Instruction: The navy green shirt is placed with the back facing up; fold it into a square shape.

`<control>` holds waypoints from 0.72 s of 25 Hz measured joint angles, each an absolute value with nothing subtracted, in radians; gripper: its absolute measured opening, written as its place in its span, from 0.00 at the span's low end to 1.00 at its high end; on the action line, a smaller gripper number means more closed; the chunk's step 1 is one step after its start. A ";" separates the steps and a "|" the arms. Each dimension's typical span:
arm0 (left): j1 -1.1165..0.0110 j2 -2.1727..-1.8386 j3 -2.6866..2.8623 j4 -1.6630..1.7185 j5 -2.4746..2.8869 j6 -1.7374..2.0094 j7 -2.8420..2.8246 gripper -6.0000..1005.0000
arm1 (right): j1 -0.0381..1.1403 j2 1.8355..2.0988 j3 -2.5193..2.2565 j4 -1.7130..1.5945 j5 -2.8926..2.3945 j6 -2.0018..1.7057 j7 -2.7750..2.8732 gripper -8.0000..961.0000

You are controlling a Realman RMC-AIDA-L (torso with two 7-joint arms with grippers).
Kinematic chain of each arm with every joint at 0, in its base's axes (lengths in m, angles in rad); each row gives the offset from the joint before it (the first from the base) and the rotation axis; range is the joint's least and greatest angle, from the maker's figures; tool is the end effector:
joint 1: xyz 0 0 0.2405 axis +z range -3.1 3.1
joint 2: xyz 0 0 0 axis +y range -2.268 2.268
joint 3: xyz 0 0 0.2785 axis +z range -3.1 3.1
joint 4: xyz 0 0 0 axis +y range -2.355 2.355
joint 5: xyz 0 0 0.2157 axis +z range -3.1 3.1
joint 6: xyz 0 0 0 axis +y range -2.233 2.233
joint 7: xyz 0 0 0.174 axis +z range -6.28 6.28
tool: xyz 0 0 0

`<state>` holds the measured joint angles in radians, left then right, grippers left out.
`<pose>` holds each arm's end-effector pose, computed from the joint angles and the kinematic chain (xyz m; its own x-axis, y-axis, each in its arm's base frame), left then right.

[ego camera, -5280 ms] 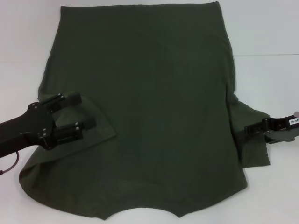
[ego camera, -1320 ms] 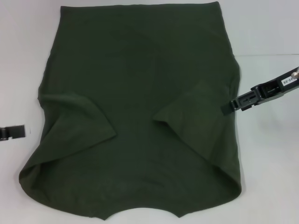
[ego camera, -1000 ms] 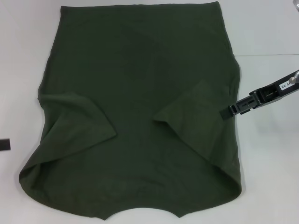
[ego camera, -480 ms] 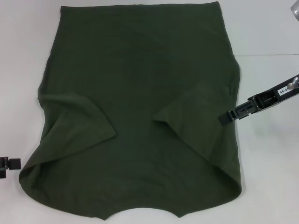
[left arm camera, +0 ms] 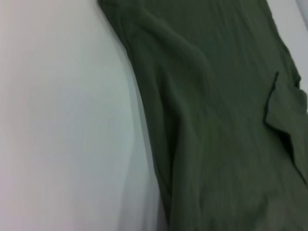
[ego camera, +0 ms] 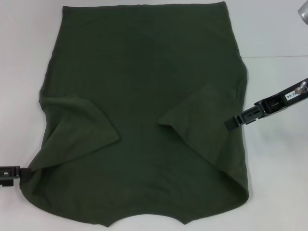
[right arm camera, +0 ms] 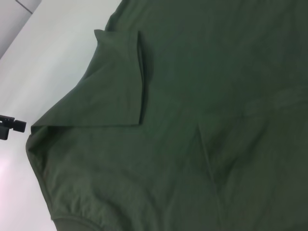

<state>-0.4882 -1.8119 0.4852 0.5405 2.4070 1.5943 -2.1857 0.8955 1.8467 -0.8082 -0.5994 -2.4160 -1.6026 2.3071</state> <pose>-0.3916 0.3238 0.0605 0.1533 0.9349 0.3201 0.9881 -0.1492 -0.0373 0.2346 0.4334 0.0245 0.5492 -0.8348 -0.0394 -0.8316 -0.5413 -0.1243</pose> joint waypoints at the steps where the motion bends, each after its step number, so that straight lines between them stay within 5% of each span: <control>1: -0.490 -1.813 0.490 0.540 2.407 1.591 -2.186 0.89 | 0.896 1.847 -0.810 -0.598 -2.416 -1.599 2.307 0.98; 18: -0.521 -1.827 0.524 0.505 2.410 1.491 -2.196 0.89 | 0.912 1.846 -0.812 -0.598 -2.416 -1.581 2.307 0.98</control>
<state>-0.5213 -1.8272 0.5244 0.5054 2.4099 1.4912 -2.1957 0.9124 1.8461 -0.8115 -0.5977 -2.4161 -1.5809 2.3071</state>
